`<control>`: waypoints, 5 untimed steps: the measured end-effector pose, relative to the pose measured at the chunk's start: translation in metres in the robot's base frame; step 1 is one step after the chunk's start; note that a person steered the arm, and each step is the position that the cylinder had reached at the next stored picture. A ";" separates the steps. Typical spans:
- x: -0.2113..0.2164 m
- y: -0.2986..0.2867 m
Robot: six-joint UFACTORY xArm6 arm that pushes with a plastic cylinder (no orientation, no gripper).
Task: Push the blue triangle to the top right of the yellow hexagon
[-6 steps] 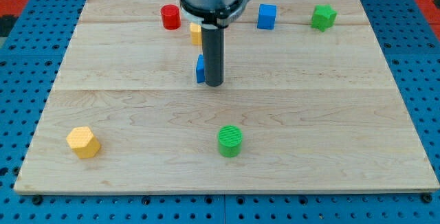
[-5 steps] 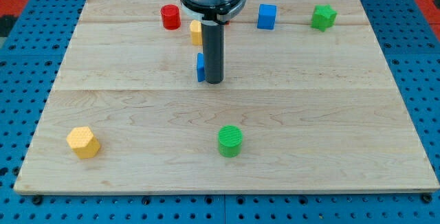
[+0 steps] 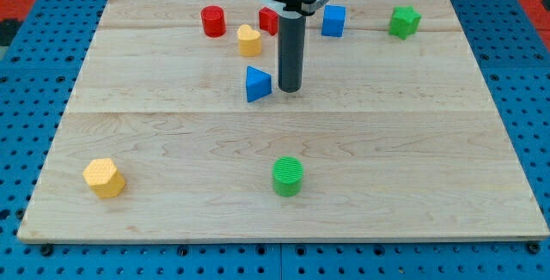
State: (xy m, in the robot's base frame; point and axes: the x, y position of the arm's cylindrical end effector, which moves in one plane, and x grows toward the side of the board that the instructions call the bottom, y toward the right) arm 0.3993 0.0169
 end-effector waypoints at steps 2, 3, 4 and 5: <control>0.000 -0.063; 0.000 -0.072; 0.000 -0.087; 0.000 -0.110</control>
